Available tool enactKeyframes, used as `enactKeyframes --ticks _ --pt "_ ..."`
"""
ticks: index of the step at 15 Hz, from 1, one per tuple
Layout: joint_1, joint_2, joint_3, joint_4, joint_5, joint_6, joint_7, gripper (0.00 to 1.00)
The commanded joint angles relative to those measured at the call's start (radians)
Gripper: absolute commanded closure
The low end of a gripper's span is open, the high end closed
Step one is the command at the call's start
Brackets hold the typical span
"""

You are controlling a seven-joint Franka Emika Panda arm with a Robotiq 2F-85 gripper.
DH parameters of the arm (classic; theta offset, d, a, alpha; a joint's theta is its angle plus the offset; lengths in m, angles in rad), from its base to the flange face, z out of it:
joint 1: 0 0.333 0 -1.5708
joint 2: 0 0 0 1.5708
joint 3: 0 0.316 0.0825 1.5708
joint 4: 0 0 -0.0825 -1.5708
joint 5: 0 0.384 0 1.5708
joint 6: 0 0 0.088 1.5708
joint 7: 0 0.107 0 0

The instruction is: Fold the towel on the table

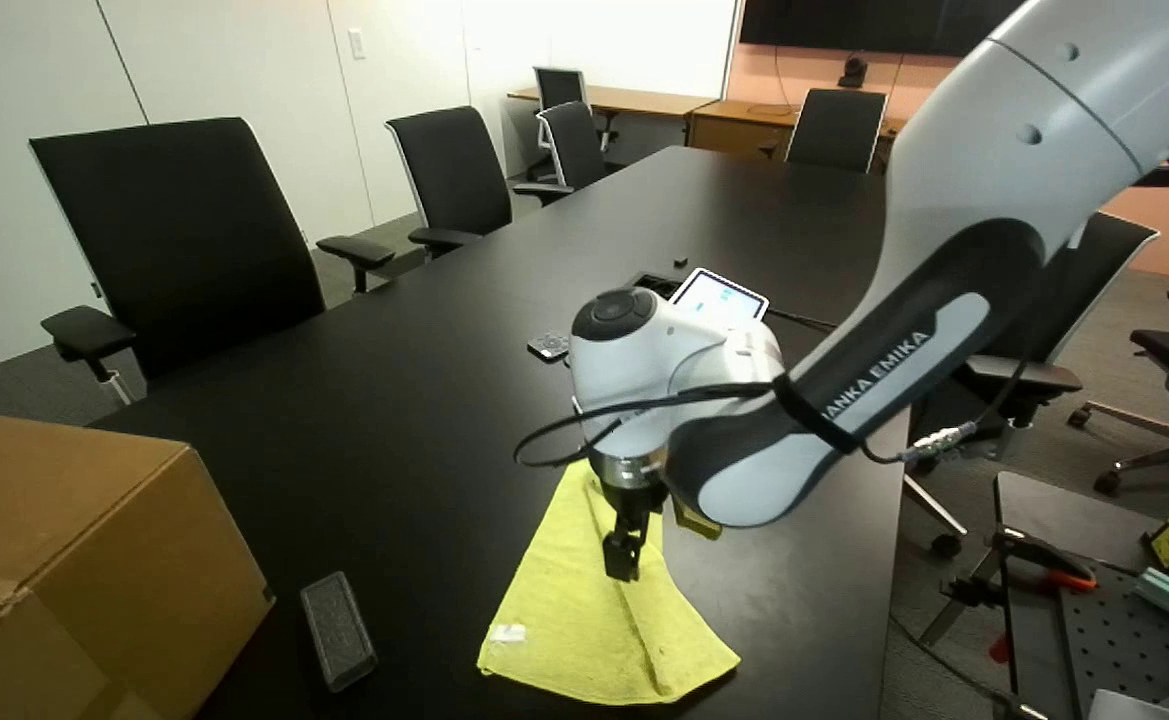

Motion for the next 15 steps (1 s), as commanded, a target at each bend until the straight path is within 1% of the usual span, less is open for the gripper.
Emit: enactKeyframes --ticks 1,4,6,10,13,15 --pt "0.036 -0.109 0.024 -0.185 -0.084 0.054 -0.07 0.0" --pt "0.051 -0.162 0.06 -0.299 -0.14 0.111 -0.125 0.0" --pt "0.059 -0.178 0.076 -0.351 -0.182 0.16 -0.16 0.0" --pt "0.067 -0.195 0.085 -0.438 -0.273 0.305 -0.23 0.0" --pt "0.1 -0.181 0.048 -0.465 -0.337 0.398 -0.215 0.0" --pt "0.129 -0.162 0.009 -0.469 -0.385 0.443 -0.187 0.0"
